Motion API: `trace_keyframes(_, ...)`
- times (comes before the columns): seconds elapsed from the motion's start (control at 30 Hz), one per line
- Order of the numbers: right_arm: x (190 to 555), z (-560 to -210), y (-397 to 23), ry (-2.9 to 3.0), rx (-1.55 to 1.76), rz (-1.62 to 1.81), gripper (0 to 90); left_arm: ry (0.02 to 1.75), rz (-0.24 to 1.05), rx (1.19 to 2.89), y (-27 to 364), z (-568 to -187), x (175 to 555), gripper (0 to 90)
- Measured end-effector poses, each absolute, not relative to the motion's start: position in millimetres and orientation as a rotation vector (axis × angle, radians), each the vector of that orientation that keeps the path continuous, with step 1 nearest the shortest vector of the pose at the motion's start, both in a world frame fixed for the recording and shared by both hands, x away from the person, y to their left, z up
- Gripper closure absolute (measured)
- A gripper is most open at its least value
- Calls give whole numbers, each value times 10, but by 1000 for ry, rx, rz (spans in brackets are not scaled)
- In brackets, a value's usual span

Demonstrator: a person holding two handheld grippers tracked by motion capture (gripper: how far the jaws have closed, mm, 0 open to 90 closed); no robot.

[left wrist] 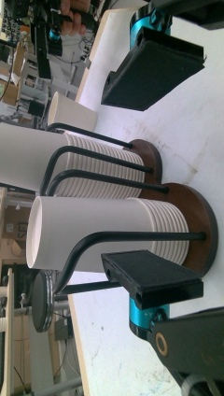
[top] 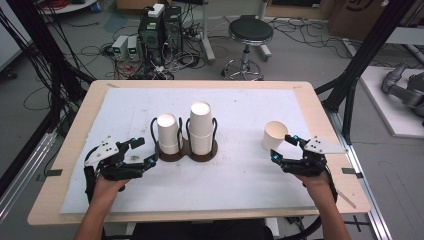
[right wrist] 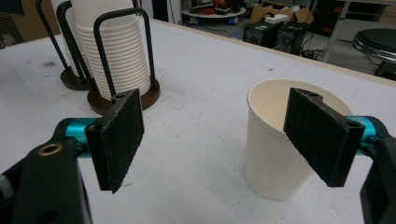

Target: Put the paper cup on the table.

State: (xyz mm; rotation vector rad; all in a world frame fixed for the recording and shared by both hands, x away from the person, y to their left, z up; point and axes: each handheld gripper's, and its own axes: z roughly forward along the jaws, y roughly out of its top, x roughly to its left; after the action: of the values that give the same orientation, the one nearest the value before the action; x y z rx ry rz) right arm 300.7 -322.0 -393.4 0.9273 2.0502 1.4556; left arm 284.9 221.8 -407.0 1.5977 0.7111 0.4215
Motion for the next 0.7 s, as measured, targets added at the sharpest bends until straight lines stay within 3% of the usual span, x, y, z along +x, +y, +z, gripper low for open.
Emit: trace_keyframes(0.7, 2990, -3950, -3194, 2065, 920, 1451, 208, 719, 430, 1582, 2241, -4067, 2855, 205)
